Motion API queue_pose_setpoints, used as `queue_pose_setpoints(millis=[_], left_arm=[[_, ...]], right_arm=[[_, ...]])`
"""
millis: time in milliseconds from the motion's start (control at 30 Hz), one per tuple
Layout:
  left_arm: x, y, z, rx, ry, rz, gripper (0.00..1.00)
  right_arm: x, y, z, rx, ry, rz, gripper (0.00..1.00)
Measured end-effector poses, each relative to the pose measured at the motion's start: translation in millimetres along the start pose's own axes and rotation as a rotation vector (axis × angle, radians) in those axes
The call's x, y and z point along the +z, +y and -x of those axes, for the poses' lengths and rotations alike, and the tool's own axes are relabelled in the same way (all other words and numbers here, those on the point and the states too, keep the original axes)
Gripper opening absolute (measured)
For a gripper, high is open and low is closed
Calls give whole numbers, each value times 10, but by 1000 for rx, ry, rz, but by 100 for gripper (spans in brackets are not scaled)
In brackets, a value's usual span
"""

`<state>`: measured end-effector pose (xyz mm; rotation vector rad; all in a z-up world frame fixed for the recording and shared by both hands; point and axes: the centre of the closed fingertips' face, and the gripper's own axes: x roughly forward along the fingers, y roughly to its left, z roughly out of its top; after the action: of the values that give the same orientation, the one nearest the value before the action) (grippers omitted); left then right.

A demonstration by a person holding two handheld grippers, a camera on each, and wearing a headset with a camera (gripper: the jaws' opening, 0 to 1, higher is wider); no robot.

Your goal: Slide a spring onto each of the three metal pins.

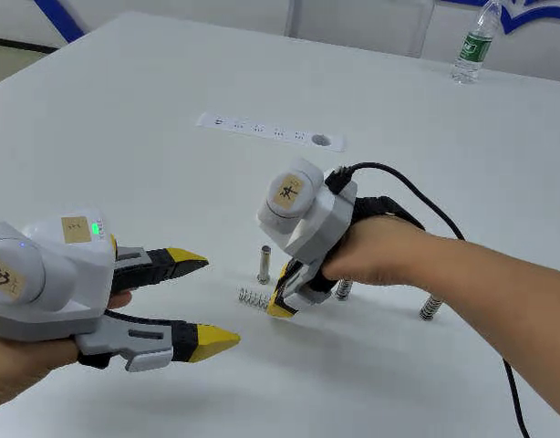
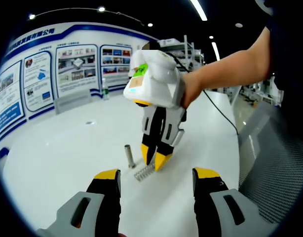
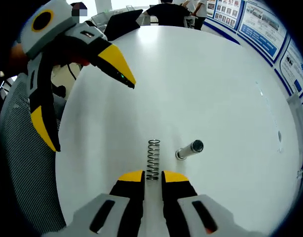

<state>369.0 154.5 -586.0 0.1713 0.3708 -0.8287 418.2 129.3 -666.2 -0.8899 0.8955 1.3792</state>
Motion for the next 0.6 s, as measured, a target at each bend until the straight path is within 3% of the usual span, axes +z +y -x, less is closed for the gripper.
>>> queue_pose_setpoints(millis=[400,600], left_arm=[[-10,10,15,2,3,0,59],[-17,-13,0,-5,9,-9,59]], right_arm=[[-4,16,-4,-7,14,29,12],[-2,128,144,11,23,78,12]])
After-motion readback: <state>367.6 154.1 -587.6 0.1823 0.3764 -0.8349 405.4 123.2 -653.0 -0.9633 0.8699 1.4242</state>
